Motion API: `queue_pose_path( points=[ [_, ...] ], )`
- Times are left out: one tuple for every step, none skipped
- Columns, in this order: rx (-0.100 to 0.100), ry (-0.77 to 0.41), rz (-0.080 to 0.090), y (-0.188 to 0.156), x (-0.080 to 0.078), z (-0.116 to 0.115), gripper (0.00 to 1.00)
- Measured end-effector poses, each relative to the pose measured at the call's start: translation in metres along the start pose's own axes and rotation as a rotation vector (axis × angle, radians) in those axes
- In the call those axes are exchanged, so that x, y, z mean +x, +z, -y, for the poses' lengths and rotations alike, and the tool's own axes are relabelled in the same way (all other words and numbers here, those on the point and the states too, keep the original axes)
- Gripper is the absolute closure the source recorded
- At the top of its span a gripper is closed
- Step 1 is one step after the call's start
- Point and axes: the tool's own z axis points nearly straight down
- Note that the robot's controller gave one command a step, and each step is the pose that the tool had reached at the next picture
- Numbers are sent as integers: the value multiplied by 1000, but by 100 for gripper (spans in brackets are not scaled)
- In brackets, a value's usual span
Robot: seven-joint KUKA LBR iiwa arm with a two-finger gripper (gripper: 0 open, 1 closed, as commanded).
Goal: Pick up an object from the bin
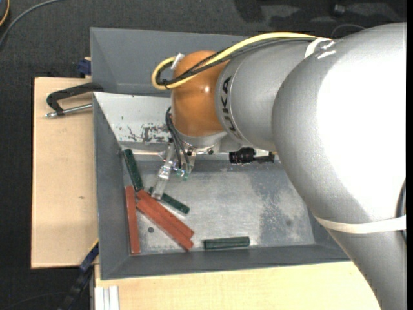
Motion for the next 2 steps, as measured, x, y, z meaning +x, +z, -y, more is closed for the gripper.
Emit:
queue_pose_path(
  points=[
    [2,239,-3,33,4,0,0],
    [1,413,-2,32,45,-8,0]
  ],
)
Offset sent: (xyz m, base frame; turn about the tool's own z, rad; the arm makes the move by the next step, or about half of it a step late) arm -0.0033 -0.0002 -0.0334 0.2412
